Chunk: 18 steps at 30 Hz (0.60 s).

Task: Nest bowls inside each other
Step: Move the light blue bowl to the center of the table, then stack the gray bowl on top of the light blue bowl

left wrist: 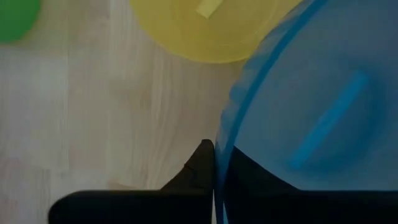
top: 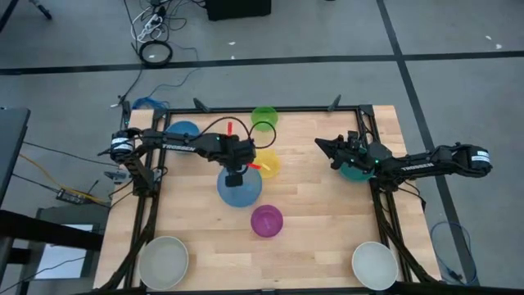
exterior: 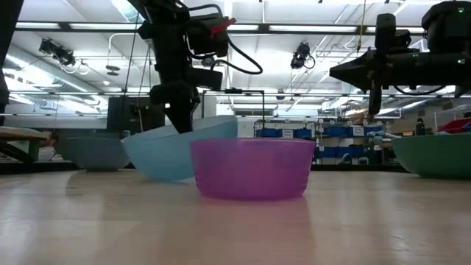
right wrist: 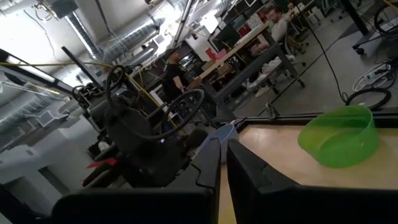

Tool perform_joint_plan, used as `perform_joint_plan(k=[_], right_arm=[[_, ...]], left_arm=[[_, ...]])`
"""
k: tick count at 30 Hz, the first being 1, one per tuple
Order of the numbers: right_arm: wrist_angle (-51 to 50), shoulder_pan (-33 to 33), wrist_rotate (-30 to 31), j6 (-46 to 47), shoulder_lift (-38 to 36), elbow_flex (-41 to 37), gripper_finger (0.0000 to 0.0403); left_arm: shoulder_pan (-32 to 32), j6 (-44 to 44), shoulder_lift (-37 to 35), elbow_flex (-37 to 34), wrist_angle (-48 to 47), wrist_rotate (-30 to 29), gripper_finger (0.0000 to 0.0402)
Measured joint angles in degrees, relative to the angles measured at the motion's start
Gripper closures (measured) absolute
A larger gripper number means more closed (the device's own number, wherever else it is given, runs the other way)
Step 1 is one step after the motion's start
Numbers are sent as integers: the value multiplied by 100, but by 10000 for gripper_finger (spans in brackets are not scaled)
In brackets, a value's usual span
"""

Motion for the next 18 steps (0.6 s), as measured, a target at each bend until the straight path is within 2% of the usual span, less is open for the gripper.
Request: perform_joint_plan(k=[6,13,18], right_arm=[[0,0,0,0,0,0,383],[-2,0,0,-100,0,0,383],[-2,0,0,-100,0,0,383]], left_arm=[[-8,-161,9,-4,-344,447,345],[-19,-300,9,-7,-410,470,312],[-21,-402,-31,-2,-533,431,275]])
